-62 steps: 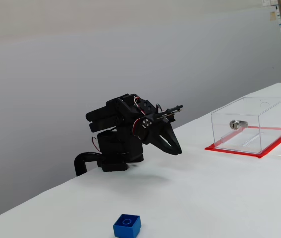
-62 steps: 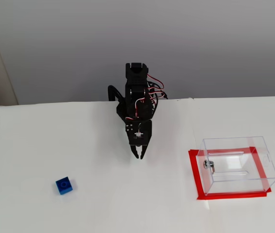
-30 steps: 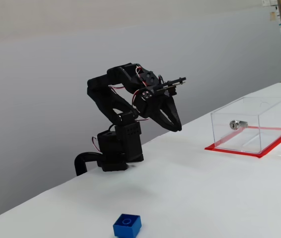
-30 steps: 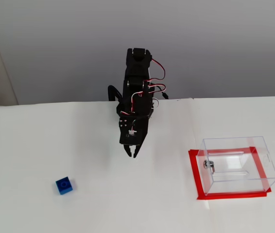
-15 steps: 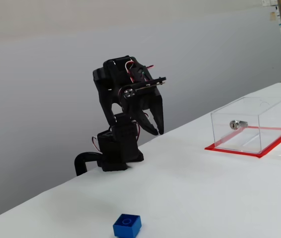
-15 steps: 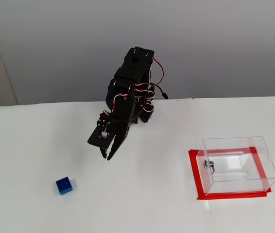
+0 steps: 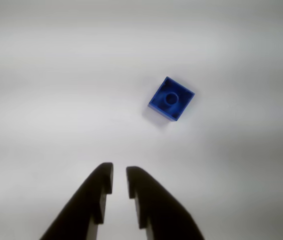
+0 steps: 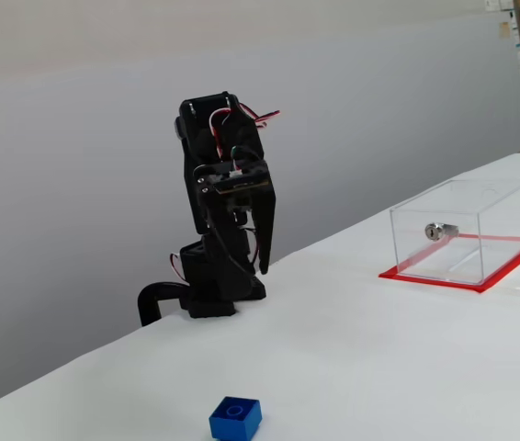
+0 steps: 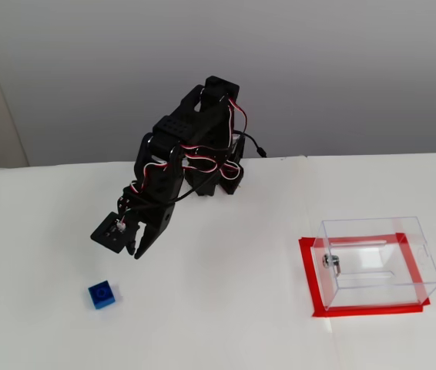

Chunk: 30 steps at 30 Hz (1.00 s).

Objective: Pick the blue lego brick and place it into the transparent box

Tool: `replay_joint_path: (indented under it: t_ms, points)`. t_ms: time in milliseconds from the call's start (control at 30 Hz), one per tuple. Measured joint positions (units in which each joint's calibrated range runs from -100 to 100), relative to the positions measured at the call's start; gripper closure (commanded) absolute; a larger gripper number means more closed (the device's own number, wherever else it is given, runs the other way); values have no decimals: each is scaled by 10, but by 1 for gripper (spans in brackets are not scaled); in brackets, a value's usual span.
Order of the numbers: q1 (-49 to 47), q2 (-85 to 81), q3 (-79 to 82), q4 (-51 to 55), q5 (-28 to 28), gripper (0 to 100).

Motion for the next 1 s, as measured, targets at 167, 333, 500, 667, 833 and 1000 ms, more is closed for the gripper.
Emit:
replay_joint_path:
  t_ms: [167, 333, 500, 667, 833, 1000]
  points:
    - [24, 62, -47, 7, 0, 81]
    - [43, 103, -78, 7, 0, 80]
    - [49, 139, -83, 3, 0, 72]
    - [49, 162, -83, -26, -7, 69]
    - [49, 177, -84, -48, -16, 69]
    - [49, 203, -83, -81, -37, 69]
